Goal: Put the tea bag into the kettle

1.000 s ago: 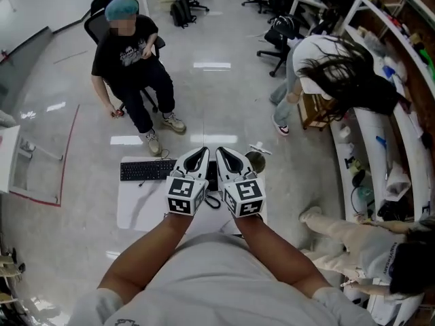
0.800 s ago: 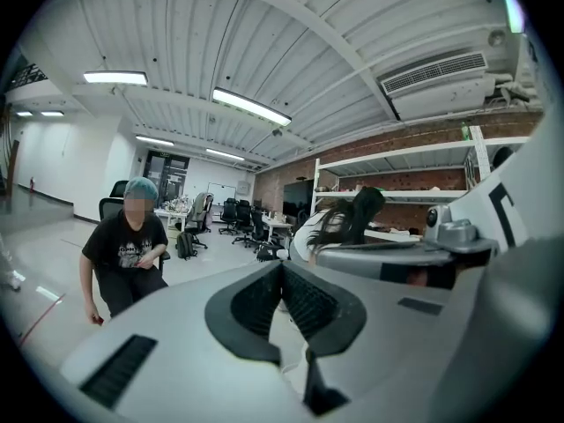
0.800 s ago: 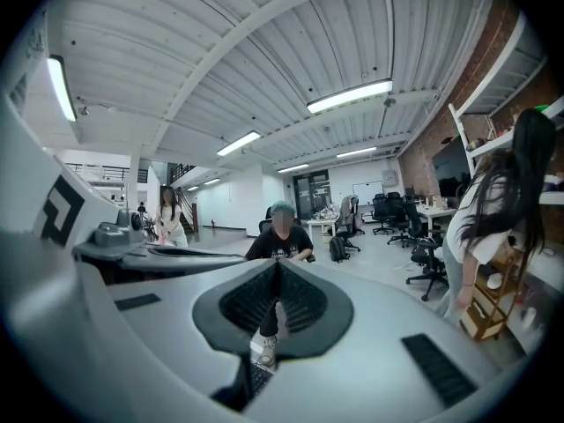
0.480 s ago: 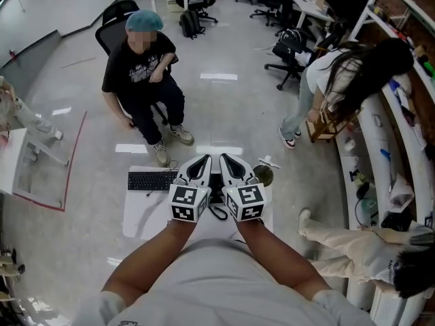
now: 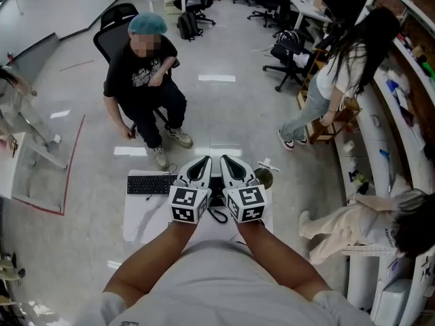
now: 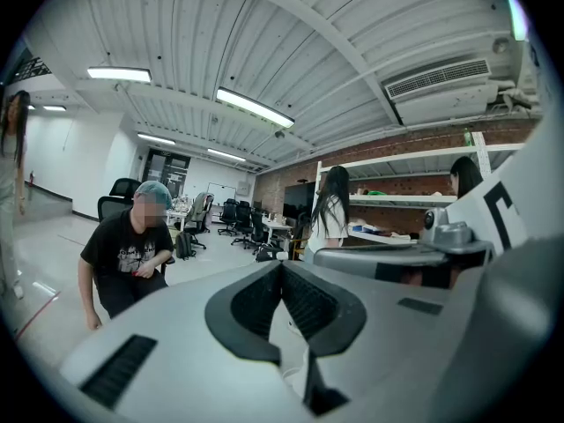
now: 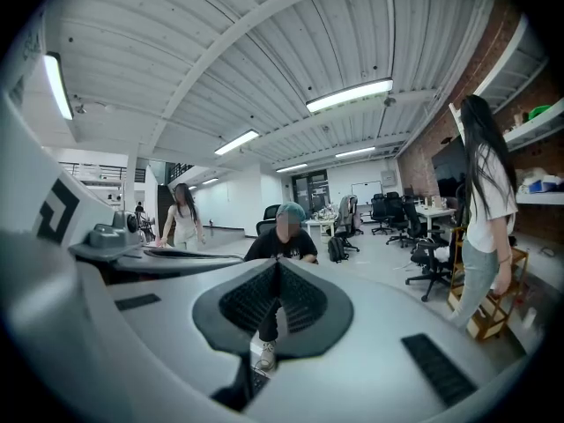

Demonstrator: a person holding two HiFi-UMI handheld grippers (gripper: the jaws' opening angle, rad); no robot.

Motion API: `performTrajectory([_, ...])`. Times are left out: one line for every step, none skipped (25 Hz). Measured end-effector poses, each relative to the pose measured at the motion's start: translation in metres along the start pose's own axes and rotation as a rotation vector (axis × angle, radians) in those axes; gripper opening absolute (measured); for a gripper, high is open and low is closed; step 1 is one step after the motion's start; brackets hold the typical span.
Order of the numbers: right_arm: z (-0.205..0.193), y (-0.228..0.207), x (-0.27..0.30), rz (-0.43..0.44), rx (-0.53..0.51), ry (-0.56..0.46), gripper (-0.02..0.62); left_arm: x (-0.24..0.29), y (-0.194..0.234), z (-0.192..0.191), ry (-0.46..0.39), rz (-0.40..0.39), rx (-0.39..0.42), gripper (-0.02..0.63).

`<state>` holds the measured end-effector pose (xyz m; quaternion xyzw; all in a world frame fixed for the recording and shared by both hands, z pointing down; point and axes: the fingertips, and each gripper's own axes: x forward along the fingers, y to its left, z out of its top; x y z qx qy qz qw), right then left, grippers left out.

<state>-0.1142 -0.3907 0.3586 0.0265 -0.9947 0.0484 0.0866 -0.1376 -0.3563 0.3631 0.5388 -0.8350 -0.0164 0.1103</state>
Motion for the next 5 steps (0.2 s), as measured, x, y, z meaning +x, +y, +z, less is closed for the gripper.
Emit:
performTrajectory([0.0000, -0.0008, 0.0000, -0.001, 0.000, 0.000, 0.009, 0.0007, -0.0005, 0.0004, -0.002, -0.001, -0.002, 0.008])
performTrajectory([0.0002, -0.0015, -0.0001, -0.002, 0.000, 0.000, 0.009, 0.0014, -0.0009, 0.0007, -0.004, -0.002, -0.004, 0.008])
performTrajectory([0.0006, -0.0019, -0.0001, -0.003, 0.000, 0.000, 0.009, 0.0019, -0.0011, 0.0008, -0.004, -0.003, -0.006, 0.008])
performTrajectory([0.0011, -0.0023, 0.0000, -0.004, 0.000, 0.000, 0.009, 0.0024, -0.0013, 0.0009, -0.003, -0.004, -0.006, 0.008])
performTrajectory([0.0016, -0.0026, 0.0001, -0.004, 0.000, 0.000, 0.009, 0.0028, -0.0014, 0.0010, -0.002, -0.005, -0.007, 0.008])
